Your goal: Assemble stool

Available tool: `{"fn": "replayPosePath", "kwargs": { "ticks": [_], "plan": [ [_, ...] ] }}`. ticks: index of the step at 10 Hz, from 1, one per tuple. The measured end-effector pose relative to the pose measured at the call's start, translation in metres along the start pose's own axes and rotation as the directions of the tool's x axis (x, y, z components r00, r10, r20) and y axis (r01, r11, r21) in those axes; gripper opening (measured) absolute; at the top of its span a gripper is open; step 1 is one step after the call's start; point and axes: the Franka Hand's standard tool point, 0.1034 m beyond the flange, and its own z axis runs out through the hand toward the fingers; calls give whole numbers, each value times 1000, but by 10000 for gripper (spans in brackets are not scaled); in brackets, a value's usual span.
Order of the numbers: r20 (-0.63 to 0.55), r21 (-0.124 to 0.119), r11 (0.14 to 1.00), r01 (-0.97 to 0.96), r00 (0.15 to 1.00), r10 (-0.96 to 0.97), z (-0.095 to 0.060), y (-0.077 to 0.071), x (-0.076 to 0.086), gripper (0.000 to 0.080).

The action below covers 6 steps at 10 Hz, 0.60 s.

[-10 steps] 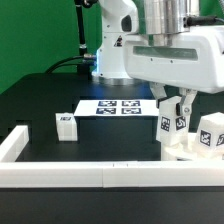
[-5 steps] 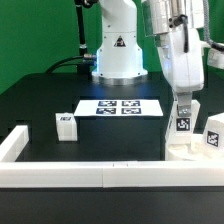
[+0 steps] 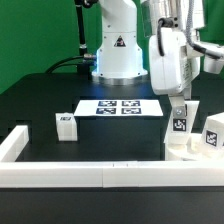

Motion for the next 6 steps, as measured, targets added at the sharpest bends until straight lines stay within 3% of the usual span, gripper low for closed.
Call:
{"fn": "replayPosePath", "kwargs": {
  "ticks": [1,3,4,6],
  "plan": [
    [15,2,991,-137,990,137,0,-2,-1,337],
    [76,50,927,-371,927,367,0,-9,-3,337],
    [110,72,897,-436,897,427,3,-10,-7,337],
    [112,95,905,-415,908,404,4,-10,-9,337]
  ]
}}
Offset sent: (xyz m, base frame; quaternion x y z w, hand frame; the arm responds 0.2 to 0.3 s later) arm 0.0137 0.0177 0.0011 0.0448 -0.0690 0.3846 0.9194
